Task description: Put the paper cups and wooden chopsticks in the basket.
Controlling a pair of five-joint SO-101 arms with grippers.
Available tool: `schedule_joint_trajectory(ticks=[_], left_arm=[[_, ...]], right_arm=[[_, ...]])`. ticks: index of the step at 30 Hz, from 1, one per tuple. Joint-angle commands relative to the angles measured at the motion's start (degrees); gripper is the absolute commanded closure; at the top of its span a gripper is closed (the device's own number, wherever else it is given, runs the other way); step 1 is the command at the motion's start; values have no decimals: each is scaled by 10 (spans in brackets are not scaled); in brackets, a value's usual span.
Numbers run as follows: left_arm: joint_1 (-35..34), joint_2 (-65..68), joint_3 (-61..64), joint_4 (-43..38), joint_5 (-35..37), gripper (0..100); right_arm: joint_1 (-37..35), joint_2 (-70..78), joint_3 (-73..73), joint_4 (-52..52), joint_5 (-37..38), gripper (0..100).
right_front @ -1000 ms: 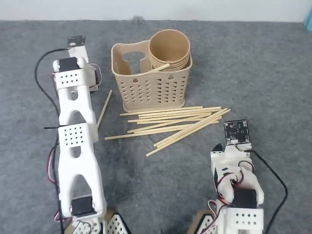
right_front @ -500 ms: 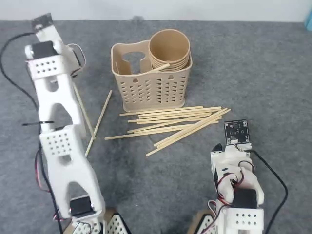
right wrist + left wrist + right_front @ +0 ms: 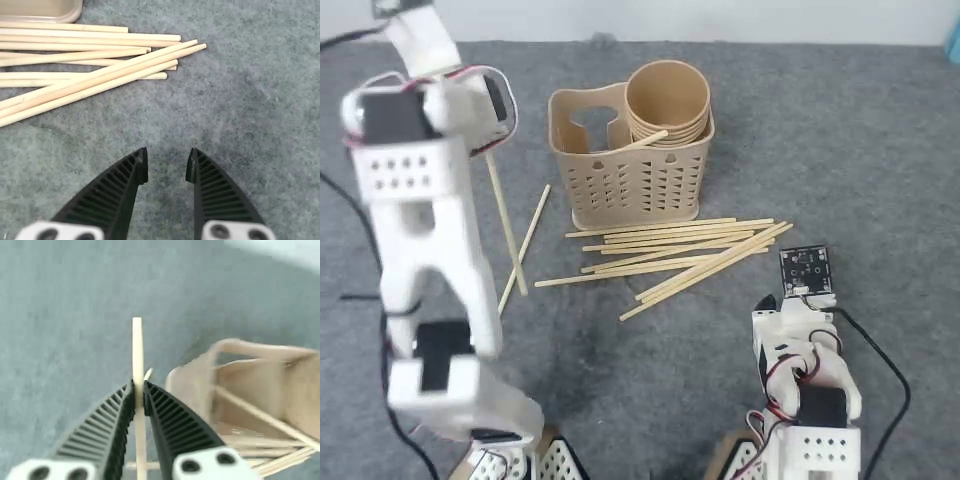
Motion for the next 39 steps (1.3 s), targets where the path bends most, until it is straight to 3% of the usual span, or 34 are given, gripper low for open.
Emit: schedule_joint_trajectory(ticks=[1, 16, 23, 28, 32, 39], left_arm=[[26, -105, 1, -41, 6, 989], [64, -145, 0, -281, 9, 988], [113, -161, 49, -313, 8, 988], [114, -231, 160, -338, 9, 988], [110, -289, 276, -455, 7, 988], [118, -324, 463, -756, 10, 988]], right_arm=[[-1, -9, 11, 5, 8, 854], [-1, -9, 11, 6, 8, 854], [0, -9, 11, 6, 8, 854], [0, -9, 11, 6, 8, 854], [0, -9, 11, 6, 8, 854], [0, -9, 11, 6, 8, 854]])
